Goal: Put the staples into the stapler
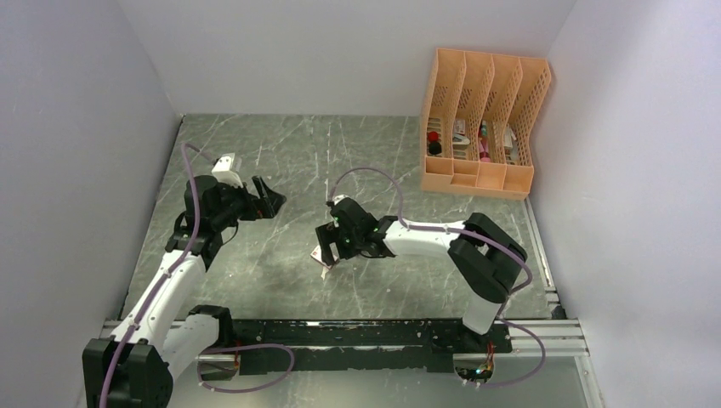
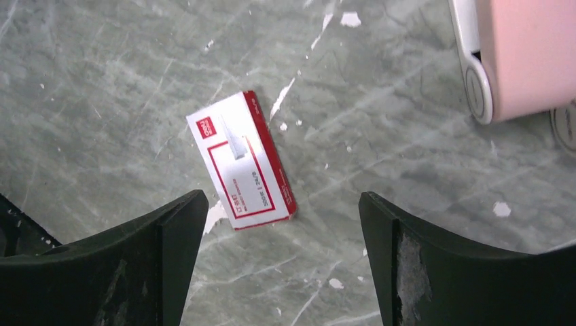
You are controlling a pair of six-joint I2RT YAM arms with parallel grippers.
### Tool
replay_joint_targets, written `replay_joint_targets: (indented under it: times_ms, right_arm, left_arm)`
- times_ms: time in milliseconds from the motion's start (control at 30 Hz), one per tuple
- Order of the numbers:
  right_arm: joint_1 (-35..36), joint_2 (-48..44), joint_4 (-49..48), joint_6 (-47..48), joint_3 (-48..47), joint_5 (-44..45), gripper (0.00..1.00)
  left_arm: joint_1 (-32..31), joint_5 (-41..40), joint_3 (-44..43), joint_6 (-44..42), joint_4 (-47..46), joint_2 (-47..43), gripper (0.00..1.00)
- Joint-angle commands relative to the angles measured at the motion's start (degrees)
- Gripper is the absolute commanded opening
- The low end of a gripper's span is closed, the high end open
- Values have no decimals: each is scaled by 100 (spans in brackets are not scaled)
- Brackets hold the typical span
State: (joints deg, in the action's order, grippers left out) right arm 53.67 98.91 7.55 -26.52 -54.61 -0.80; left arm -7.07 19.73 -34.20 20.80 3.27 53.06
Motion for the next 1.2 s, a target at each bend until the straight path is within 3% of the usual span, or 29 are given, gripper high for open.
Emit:
replay_joint_targets:
  times_ms: [0,433,700,1167]
  right_arm:
    - [56,161,-103,336,-247,-41,88]
    - [599,507,835,1044,-740,551,89]
    - [701,615,1516,1090,-901,1651,89]
    - [677,753,1585,747,-931,2030,90]
  left_arm:
    - [-40,213,-63,-80,-128,-59,99]
    - [-36,185,105,-168,-81,-269,100]
    - [-39,264,45,-149,-172,-112,100]
    - [-40,187,45,-188,-104,-65,100]
